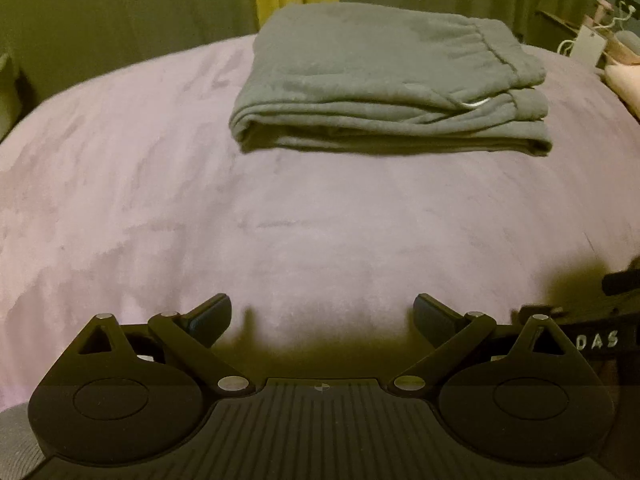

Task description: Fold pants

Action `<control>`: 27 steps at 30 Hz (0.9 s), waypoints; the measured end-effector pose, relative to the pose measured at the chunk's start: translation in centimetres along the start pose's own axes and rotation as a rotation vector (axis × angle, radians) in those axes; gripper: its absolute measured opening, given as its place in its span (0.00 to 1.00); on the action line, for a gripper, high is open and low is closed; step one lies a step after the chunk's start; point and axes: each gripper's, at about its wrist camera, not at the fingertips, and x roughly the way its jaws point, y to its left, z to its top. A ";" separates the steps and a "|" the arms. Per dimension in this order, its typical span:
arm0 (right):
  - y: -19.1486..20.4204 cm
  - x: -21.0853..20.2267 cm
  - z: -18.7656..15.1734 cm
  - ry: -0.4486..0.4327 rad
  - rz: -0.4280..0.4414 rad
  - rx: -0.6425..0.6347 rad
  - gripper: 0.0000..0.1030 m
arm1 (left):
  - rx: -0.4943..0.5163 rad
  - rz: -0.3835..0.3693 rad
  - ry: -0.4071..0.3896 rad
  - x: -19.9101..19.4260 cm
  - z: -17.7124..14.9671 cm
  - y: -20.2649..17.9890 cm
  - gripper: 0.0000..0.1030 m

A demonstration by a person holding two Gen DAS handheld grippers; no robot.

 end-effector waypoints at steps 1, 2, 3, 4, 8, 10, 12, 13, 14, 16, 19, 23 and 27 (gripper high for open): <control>0.1 0.0 -0.3 0.007 -0.009 -0.007 0.96 | 0.003 0.004 -0.001 0.0 0.0 0.0 0.97; 0.3 -0.1 -0.6 0.013 -0.019 -0.020 0.96 | 0.004 0.011 0.000 0.0 -0.1 0.1 0.97; 0.3 0.1 -0.5 0.015 -0.029 -0.031 0.96 | 0.000 0.016 -0.001 0.0 -0.1 0.1 0.97; 0.5 -0.2 -0.8 0.010 -0.031 -0.042 0.96 | -0.007 0.018 -0.004 -0.1 -0.1 0.2 0.97; 1.3 -2.0 -1.4 -0.016 0.005 -0.076 0.96 | -0.039 0.027 -0.020 -0.7 0.0 0.7 0.98; 1.5 -2.8 -1.3 -0.027 0.011 -0.085 0.96 | -0.044 0.034 0.000 -0.9 0.2 0.8 0.98; 1.5 -3.5 -0.8 -0.046 0.004 -0.097 0.96 | -0.044 0.031 0.020 -1.2 0.4 0.8 0.98; 1.6 -3.9 -0.5 -0.054 0.000 -0.102 0.96 | -0.039 0.039 0.035 -1.4 0.7 0.8 0.98; 1.6 -4.3 -0.2 -0.058 -0.007 -0.098 0.96 | -0.029 0.055 0.052 -1.6 1.0 0.7 0.98; 1.3 -4.9 0.5 -0.061 -0.029 -0.072 0.96 | -0.006 0.086 0.049 -2.3 1.6 0.5 0.98; 0.6 -5.9 1.6 -0.080 -0.042 -0.022 0.96 | 0.015 0.104 0.000 -4.1 2.7 0.1 0.98; -0.2 -7.2 2.6 -0.099 -0.033 0.023 0.96 | -0.026 0.038 -0.035 -6.2 4.4 0.3 0.98; -0.3 -7.9 3.0 -0.126 -0.043 0.017 0.96 | -0.042 0.031 -0.029 -6.6 5.2 0.0 0.98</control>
